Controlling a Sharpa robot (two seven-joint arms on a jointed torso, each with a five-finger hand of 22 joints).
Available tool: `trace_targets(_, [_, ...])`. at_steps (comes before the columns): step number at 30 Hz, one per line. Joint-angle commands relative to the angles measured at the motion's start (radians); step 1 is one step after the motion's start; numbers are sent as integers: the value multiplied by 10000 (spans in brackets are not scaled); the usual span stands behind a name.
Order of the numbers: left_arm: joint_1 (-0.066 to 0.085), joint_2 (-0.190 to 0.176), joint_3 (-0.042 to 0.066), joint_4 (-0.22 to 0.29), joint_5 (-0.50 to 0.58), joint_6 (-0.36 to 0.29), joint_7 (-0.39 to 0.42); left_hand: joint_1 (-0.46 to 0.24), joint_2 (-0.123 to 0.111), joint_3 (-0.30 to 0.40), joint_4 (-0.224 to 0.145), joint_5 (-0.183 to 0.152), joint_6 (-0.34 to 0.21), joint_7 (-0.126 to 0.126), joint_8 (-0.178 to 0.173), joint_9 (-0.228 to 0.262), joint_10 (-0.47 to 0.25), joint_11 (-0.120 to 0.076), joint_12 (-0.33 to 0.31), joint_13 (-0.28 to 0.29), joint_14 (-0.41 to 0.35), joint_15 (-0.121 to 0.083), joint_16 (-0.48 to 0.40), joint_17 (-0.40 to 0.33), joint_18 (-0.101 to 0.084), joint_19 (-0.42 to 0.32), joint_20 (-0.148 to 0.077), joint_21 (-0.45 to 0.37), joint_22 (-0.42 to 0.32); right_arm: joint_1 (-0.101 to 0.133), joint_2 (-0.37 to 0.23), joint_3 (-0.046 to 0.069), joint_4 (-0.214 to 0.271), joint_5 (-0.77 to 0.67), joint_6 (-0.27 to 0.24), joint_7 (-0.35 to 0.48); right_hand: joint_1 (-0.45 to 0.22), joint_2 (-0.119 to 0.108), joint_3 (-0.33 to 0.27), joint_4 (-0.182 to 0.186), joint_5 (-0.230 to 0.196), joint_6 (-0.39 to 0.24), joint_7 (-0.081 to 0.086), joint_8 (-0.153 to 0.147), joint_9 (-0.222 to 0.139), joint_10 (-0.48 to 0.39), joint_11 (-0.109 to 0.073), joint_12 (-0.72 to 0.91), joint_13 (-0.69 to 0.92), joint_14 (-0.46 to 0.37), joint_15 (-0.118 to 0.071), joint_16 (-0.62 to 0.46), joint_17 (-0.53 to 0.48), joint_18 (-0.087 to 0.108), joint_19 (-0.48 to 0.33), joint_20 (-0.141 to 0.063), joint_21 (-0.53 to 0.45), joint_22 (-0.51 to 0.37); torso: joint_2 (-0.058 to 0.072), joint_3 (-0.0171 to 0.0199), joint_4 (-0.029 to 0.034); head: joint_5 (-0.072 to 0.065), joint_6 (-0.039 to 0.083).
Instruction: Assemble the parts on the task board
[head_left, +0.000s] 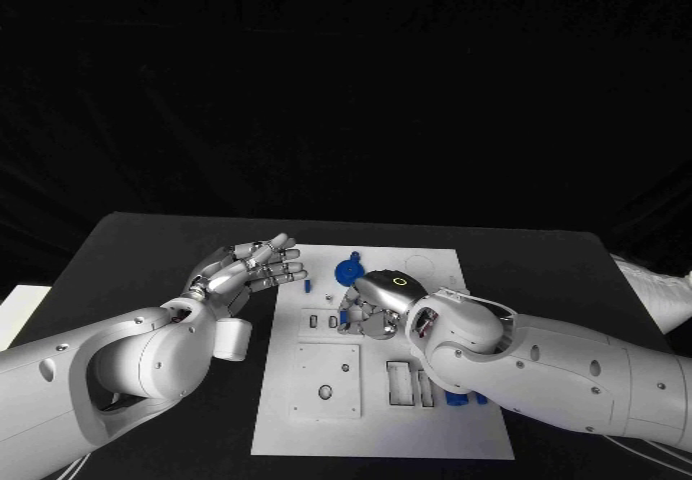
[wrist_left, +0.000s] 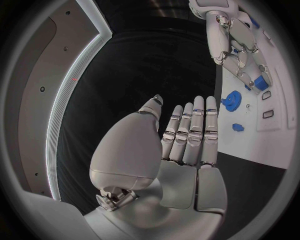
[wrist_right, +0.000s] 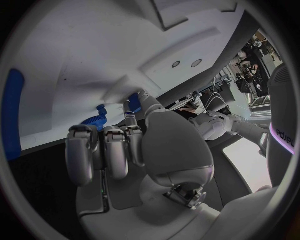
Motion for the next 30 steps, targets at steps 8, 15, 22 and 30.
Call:
trace_targets(8, [6,9,5,40,11,212,97,61,26,23,-85,-26,-35,15,-38,-5,-59,-34,-46,4,-9,10,-77,-7,124,-14,38,-64,-15,-70,14,-56,-53,-154,421,-411,-117,-265,-55,14,26,-497,196,-234,-140,583,181,-145,1972,958,199,-51,2328,-71,348,135,-86,834,-3,7,7,-32,1])
trace_targets(15, [6,6,5,41,11,211,94,61,26,23,-85,-26,-35,15,-38,-5,-59,-34,-46,4,-9,10,-77,-7,124,-14,38,-64,-15,-69,17,-56,-50,-168,356,-424,-130,-290,-53,22,20,-535,215,-233,-151,573,201,-164,1960,951,220,-64,2296,-63,335,158,-103,800,-1,9,-5,-22,16])
trace_targets(22, [6,4,5,42,11,213,93,61,26,23,-85,-26,-35,15,-38,-5,-59,-34,-46,4,-9,10,-77,-7,124,-14,38,-64,-15,-69,14,-56,-47,-171,217,-425,-298,-510,-135,133,-197,-751,279,-234,-191,500,269,-309,1875,941,289,-84,2256,-47,308,244,-140,736,4,6,0,-29,13])
trace_targets(30, [6,5,5,36,11,222,77,63,23,27,-96,-28,-39,19,-40,-6,-63,-31,-47,3,-5,11,-83,-7,124,-13,38,-67,-19,-70,13,-56,-24,-167,-1096,-314,-684,-1269,-603,1203,-367,-1617,481,-217,-196,143,458,-977,1456,919,464,-130,2163,1,215,412,-263,516,1,5,0,-39,14])
